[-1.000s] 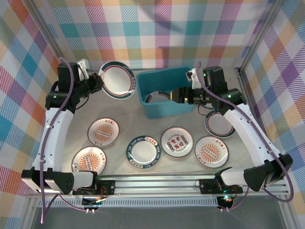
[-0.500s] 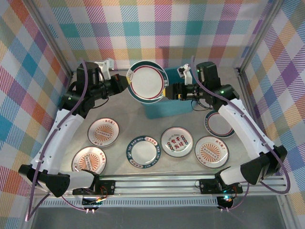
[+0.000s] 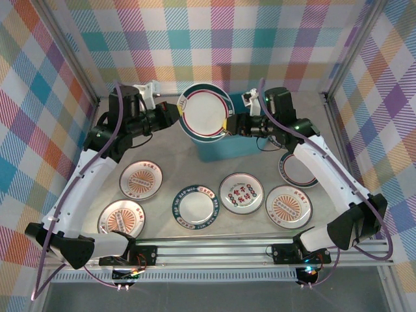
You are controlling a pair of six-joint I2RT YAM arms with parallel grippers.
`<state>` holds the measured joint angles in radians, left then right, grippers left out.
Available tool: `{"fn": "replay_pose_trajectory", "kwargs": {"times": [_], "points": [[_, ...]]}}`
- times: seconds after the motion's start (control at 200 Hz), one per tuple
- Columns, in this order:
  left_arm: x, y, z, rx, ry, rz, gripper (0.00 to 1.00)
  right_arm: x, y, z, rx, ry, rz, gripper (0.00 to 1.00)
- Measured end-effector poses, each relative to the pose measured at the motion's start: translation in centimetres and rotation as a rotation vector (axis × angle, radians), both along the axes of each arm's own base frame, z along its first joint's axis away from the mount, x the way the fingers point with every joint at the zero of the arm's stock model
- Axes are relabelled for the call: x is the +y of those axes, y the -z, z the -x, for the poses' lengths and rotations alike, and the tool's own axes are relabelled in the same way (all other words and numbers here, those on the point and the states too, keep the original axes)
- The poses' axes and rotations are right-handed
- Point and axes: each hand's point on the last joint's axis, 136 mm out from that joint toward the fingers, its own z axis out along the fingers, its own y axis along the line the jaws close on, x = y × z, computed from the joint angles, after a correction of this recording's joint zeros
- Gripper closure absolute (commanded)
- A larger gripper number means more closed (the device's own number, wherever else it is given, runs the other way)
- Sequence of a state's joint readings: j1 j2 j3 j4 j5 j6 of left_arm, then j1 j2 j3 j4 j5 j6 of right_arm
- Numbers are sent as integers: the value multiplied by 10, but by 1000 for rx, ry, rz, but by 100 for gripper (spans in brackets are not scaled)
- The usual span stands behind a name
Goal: Place the plates into the plastic bin on the countertop
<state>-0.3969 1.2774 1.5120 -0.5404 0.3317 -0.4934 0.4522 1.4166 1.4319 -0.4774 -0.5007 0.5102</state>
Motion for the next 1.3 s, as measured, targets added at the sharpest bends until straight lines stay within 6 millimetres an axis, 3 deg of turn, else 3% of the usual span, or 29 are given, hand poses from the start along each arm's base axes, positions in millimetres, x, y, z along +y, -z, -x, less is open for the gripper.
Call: {"fn": "replay_pose_trajectory", "kwargs": {"times": [0.2, 0.425, 0.655, 0.885, 1.0, 1.165, 1.3], "points": [[1, 11, -2, 17, -8, -25, 80, -2, -5, 1, 5, 24, -34, 100], [-2, 14, -3, 30, -5, -22, 47, -13, -11, 8, -36, 69, -30, 100], [5, 13, -6, 9, -52, -47, 26, -31, -5, -3, -33, 149, 0, 100], [27, 6, -5, -25, -157, -91, 20, -60, 1, -18, -25, 230, 43, 100], [35, 9, -7, -23, -195, -124, 20, -71, -10, -29, -56, 255, 78, 100], [42, 21, -10, -11, -228, -169, 19, -74, -30, -64, -125, 255, 128, 100], [48, 47, -14, 29, -249, -224, 18, -67, -25, -98, -135, 224, 190, 100]]}}
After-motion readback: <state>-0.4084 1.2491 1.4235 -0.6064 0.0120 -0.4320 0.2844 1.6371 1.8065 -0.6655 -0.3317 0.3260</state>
